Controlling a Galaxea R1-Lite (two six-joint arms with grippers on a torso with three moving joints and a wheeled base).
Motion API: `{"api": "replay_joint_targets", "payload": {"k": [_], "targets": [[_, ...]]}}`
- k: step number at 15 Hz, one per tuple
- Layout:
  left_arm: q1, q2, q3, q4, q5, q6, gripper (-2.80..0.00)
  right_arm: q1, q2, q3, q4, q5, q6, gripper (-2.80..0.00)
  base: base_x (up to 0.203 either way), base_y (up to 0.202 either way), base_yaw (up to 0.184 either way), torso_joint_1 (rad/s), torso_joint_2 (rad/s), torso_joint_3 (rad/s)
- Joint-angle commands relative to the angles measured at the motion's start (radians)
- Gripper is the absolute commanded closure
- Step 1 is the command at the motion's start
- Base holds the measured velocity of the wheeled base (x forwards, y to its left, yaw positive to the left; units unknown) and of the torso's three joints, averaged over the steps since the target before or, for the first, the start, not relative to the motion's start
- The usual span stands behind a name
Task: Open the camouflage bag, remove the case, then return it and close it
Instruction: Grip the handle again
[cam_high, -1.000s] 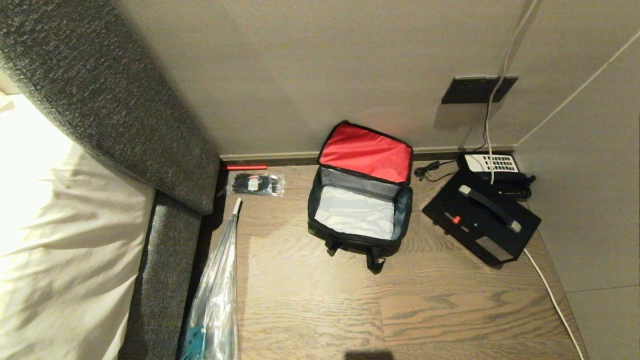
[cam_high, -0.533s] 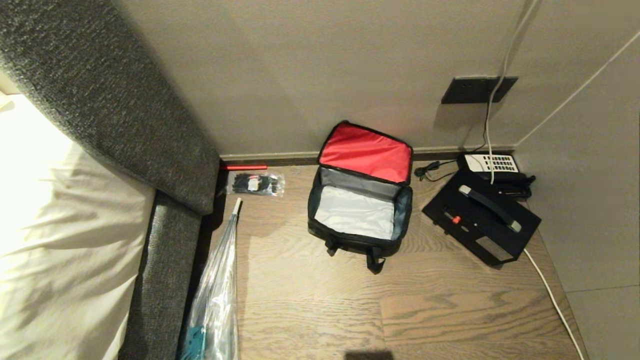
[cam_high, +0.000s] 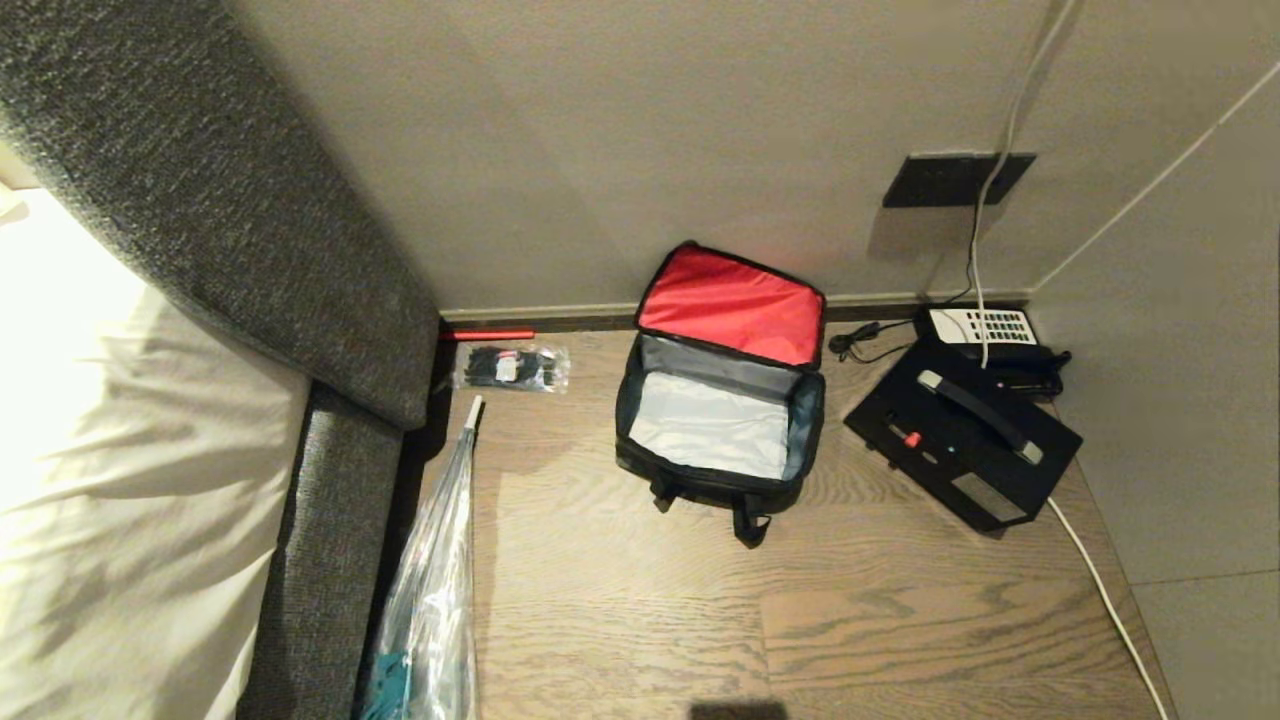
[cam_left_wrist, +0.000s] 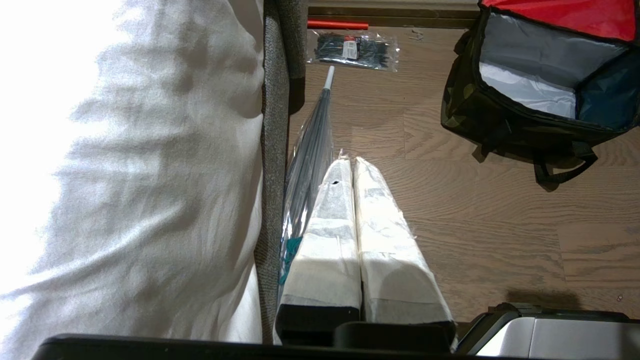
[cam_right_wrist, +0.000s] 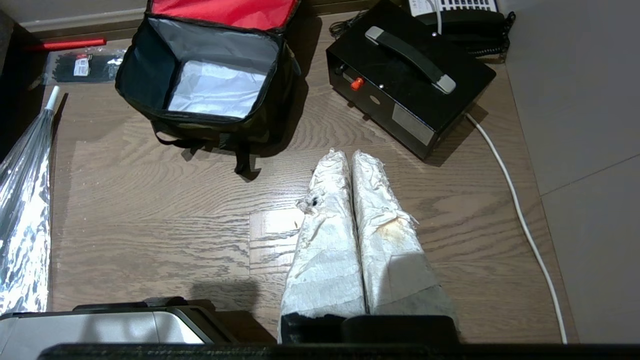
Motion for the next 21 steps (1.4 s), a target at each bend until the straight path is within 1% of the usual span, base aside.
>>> {"api": "replay_joint_targets", "payload": {"k": [1,11,12,14,15,17,18,19,20,21], "targets": [[0.0,-0.002,0.0,0.0,0.001,0.0,0.0,0.0,-0.028,0.014,-0.001,0.0,0.0,0.0,0.0,0.0,0.0,0.0,0.0,0.0],[0.0,-0.002,0.0,0.0,0.001,0.0,0.0,0.001,-0.027,0.014,-0.001,0.0,0.001,0.0,0.0,0.0,0.0,0.0,0.0,0.0],[0.0,-0.002,0.0,0.0,0.001,0.0,0.0,0.0,-0.027,0.015,-0.001,0.002,-0.011,0.0,0.0,0.0,0.0,0.0,0.0,0.0],[0.0,-0.002,0.0,0.0,0.001,0.0,0.0,0.001,-0.027,0.014,0.005,0.006,-0.071,0.0,0.0,0.0,0.0,0.0,0.0,0.0],[0.0,-0.002,0.0,0.0,0.001,0.0,0.0,0.0,-0.027,0.014,0.001,0.014,-0.078,0.0,0.0,0.0,0.0,0.0,0.0,0.0],[0.0,-0.002,0.0,0.0,0.001,0.0,0.0,0.0,-0.028,0.006,-0.009,0.003,-0.062,0.0,0.0,0.0,0.0,0.0,0.0,0.0],[0.0,-0.002,0.0,0.0,0.001,0.0,0.0,0.0,-0.028,-0.042,0.008,0.002,-0.061,0.0,0.0,0.0,0.0,0.0,0.0,0.0],[0.0,-0.002,0.0,0.0,0.001,0.0,0.0,0.0,-0.028,-0.124,0.073,0.008,-0.06,0.0,0.0,0.0,0.0,0.0,0.0,0.0],[0.0,-0.002,0.0,0.0,0.001,0.0,0.0,0.0,-0.028,-0.253,0.2,0.022,-0.059,0.0,0.0,0.0,0.0,0.0,0.0,0.0],[0.0,-0.002,0.0,0.0,0.001,0.0,0.0,0.001,-0.028,-0.409,0.369,0.039,-0.054,0.0,0.0,0.0,0.0,0.0,0.0,0.0]]}}
